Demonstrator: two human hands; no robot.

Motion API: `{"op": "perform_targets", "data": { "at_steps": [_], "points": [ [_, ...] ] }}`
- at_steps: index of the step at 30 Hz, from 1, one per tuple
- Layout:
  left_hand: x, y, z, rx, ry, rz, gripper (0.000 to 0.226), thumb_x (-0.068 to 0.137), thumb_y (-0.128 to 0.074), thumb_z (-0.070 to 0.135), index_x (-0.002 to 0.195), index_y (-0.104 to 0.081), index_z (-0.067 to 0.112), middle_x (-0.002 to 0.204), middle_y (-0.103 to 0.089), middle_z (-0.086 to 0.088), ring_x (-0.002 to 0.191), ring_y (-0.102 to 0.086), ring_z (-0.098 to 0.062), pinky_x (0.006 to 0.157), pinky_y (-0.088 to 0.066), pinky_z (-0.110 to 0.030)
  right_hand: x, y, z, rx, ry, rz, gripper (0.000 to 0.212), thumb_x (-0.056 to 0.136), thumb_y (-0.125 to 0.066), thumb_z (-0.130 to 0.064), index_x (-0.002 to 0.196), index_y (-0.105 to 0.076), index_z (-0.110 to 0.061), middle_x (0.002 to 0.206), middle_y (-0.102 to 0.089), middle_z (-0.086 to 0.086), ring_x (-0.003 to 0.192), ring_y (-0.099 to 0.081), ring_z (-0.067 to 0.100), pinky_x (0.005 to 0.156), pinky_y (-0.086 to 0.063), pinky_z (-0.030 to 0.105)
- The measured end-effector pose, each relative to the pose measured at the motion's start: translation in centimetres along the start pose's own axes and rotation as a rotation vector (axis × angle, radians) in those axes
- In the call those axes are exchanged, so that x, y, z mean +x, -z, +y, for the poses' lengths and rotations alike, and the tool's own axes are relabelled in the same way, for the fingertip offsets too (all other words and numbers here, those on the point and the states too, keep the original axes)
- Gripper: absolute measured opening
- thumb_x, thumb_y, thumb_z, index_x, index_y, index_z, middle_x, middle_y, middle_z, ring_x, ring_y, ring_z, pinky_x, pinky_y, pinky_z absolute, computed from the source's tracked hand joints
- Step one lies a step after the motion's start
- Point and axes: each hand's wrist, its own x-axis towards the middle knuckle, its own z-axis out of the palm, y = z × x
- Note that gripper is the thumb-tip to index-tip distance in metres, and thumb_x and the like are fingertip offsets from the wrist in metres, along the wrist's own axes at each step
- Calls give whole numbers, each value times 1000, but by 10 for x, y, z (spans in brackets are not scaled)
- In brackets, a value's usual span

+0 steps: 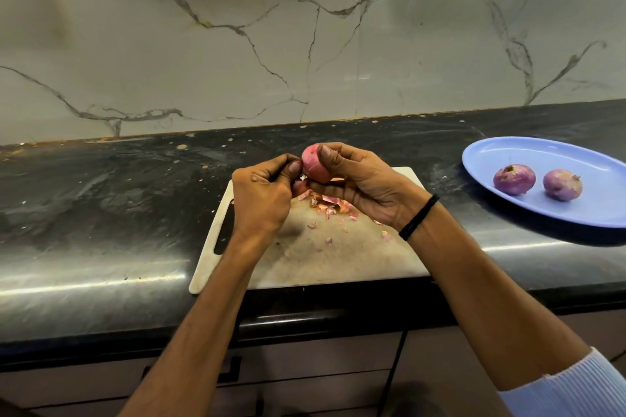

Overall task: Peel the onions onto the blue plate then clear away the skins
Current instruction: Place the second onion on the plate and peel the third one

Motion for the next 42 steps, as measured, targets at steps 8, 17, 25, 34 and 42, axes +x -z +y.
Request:
{"op": "perform_targets", "data": {
  "at_steps": [8,17,25,34,42],
  "points": [
    [7,-2,-5,-163,270,42,20,90,-67,3,85,-76,20,77,-77,1,74,-73,-15,75,-62,-34,-3,6,-1,-104,45,-40,38,83,-64,-12,120,-64,-4,117,-68,17,103,-70,32,80,-62,39],
    [4,5,-11,259,-112,-154,49,95,-60,2,137,-57,28,123,-60,4,102,-64,-5,87,-53,-15,1,14,0,-177,107,100,44,84,-67,-14,123,-62,6,120,-65,30,98,-70,32,83,-61,35],
    [7,1,-20,436,-231,-256,65,89,-72,16,146,-45,31,127,-52,-4,107,-52,-3,91,-39,0,2,15,2,-190,72,99,35,90,-63,-6,123,-63,3,116,-68,25,103,-69,36,82,-61,39],
    [4,1,-11,39,-69,-254,45,93,-63,22,138,-57,20,121,-67,5,111,-66,-15,90,-56,-28,7,19,3,-182,187,191,19,91,-61,-7,103,-70,3,88,-69,22,72,-69,26,67,-62,31],
    [3,4,-8,-105,46,-191,46,89,-62,30,135,-59,23,121,-70,6,112,-67,-18,91,-58,-40,7,25,3,-500,286,312,14,94,-64,-9,96,-76,-14,84,-75,4,72,-66,12,60,-55,25]
  ]
}}
